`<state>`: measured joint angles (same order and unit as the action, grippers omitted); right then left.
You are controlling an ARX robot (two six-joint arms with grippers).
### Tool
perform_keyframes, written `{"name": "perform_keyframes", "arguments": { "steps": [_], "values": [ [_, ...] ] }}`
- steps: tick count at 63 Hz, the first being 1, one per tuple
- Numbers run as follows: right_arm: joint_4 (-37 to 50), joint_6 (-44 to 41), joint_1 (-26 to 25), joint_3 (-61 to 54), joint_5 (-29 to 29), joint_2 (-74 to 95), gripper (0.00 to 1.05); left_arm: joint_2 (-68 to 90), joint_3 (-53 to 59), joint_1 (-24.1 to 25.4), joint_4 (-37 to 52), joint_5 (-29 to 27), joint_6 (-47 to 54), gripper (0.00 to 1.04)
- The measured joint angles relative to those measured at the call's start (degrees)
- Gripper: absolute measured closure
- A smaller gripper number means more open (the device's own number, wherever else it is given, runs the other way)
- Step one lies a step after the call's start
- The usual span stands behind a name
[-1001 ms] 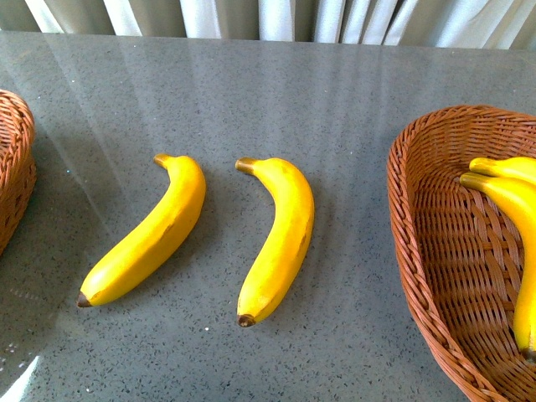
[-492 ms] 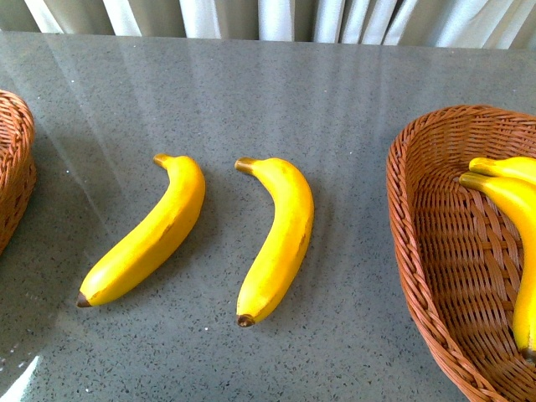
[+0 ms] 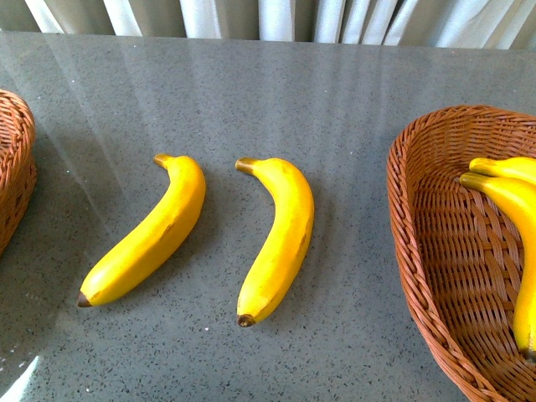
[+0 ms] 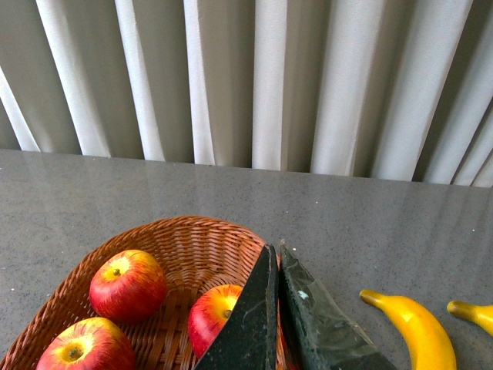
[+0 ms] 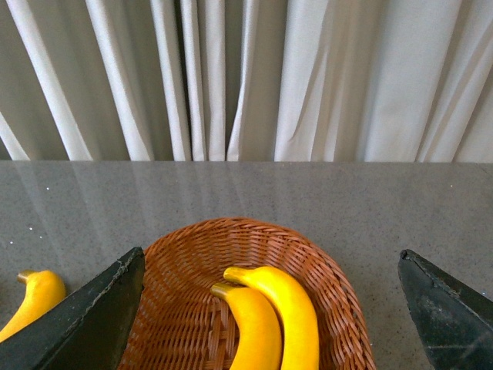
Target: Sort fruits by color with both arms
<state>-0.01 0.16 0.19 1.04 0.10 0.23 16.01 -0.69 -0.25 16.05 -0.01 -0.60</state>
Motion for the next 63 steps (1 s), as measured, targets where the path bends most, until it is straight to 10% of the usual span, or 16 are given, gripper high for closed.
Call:
{"name": "perform_keyframes", "arguments": {
  "steps": [48, 55, 63],
  "values": [
    [-0.1, 0.0, -0.1, 0.0, -0.6, 0.1, 0.09, -15.1, 0.0, 0.1, -16.1, 0.0, 0.0, 0.98],
    [-12.8, 4.2, -9.6, 7.3, -30.6, 15.9, 0.09, -15.1, 0.0, 0.1, -16.1, 0.1, 0.0, 0.76],
    [-3.0, 8.0, -7.5, 11.8, -38.8, 31.4, 0.09, -15.1, 0.0, 0.1, -16.1, 0.0, 0.0, 0.53]
  ]
}}
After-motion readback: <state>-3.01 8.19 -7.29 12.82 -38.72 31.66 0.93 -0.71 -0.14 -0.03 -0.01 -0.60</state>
